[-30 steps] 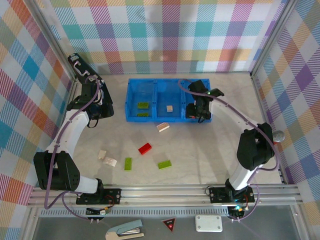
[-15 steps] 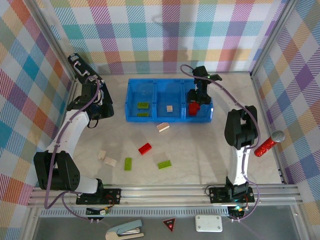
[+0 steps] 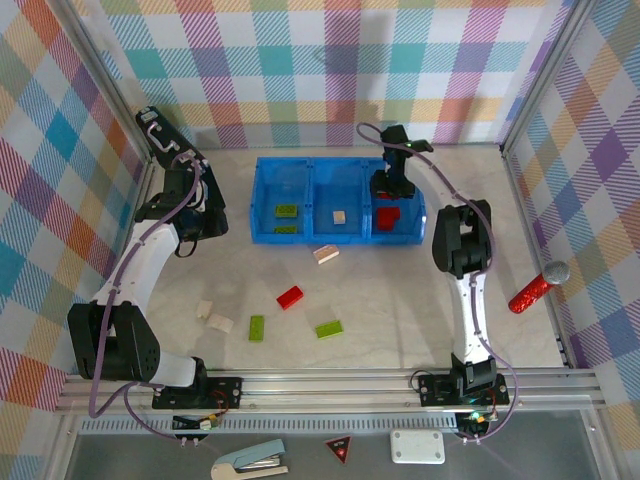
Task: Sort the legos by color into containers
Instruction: Place the lego in the container.
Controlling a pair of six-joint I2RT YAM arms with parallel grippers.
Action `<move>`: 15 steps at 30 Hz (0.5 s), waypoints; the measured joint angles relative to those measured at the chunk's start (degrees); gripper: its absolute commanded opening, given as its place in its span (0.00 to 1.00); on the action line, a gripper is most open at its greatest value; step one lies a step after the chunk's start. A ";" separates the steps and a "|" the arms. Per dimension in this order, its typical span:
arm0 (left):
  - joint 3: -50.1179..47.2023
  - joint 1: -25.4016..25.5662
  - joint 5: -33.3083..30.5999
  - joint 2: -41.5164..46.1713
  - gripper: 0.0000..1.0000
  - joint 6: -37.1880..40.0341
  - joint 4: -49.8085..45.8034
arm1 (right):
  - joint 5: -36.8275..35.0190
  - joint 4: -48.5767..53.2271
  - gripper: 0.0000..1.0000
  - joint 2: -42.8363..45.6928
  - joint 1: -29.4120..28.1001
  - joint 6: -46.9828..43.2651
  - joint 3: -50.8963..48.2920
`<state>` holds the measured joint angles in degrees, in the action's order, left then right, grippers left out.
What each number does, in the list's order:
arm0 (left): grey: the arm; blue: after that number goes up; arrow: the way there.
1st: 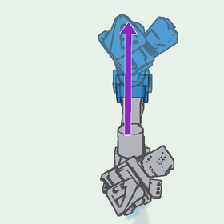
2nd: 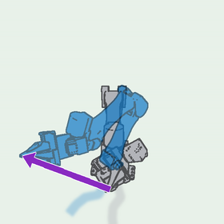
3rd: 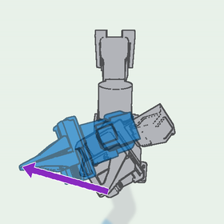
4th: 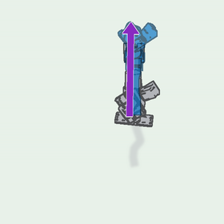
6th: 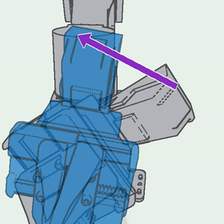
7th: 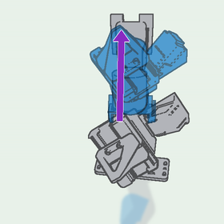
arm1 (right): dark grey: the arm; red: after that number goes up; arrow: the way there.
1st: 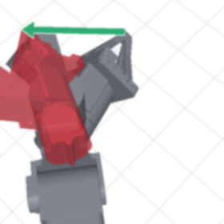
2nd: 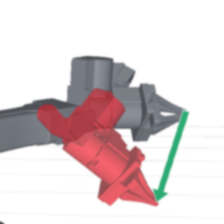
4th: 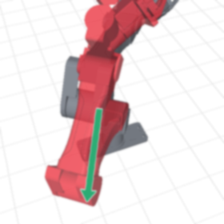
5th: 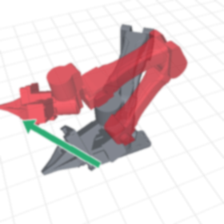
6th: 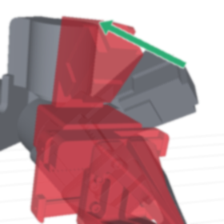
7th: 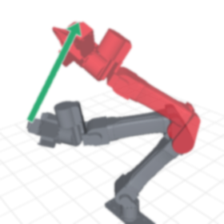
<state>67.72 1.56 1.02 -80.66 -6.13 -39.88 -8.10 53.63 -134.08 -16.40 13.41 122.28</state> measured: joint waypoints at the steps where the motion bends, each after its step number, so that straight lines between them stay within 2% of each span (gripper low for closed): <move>1: 0.00 0.00 0.00 0.00 0.54 0.00 0.00 | -0.15 0.04 0.65 -0.55 0.00 -0.26 0.26; 15: -0.09 0.00 0.00 0.00 0.54 0.00 0.02 | -1.25 1.84 0.73 -4.20 0.11 -1.97 2.19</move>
<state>67.64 1.56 1.02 -80.66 -6.13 -39.86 -9.34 55.46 -138.28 -16.29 11.44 124.46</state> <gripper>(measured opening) 0.539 0.720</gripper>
